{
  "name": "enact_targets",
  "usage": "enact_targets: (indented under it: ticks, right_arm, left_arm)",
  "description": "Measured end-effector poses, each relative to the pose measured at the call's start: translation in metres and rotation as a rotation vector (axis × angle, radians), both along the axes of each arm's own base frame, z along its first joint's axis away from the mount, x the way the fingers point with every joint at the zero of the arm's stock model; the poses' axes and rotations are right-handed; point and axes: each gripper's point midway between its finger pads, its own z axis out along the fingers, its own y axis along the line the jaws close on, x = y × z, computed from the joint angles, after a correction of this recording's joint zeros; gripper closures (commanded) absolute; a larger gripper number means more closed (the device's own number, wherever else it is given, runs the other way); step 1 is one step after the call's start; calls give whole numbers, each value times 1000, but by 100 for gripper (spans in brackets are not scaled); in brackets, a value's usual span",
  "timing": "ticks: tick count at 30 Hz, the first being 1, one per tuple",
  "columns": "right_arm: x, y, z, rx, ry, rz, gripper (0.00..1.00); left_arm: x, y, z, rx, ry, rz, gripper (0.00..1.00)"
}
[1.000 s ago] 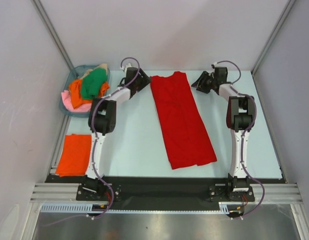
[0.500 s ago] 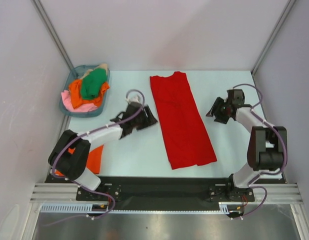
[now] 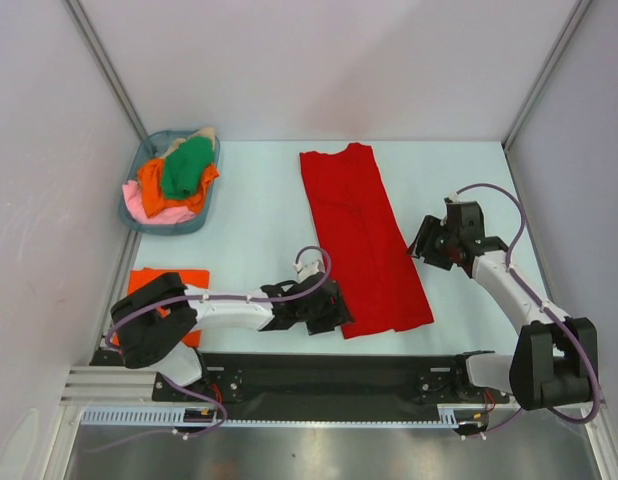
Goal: Fold and stack the t-shirts
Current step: Fold the tshirt
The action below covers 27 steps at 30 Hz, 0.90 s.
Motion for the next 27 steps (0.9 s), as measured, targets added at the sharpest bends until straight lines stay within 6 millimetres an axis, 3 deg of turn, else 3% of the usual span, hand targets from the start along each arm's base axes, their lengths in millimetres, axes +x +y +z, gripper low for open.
enact_targets:
  ticks: [6,8,9,13,14,21,27]
  right_arm:
    - [-5,-2,11,-3,-38,-5,40]
    - [-6,-2,13,-3,-46,-4,40]
    - [-7,-3,12,-4,-46,-3,40]
    - [-12,-3,7,-6,-27,-1,40]
    - [-13,-3,6,-4,-23,0,40]
    - [-32,15,1,29,-3,68,40]
    - [-85,51,-33,34,139,199,40]
  left_arm:
    - [-11,-16,0,-87,85,45,36]
    - [-13,-23,-1,-117,115,53,46]
    - [-15,-26,-2,-127,132,56,50]
    - [-22,-24,-13,-134,172,76,97]
    - [-24,-21,-16,-145,186,88,100]
    - [-26,2,-15,-131,156,102,100]
    - [-32,36,-16,-78,94,95,97]
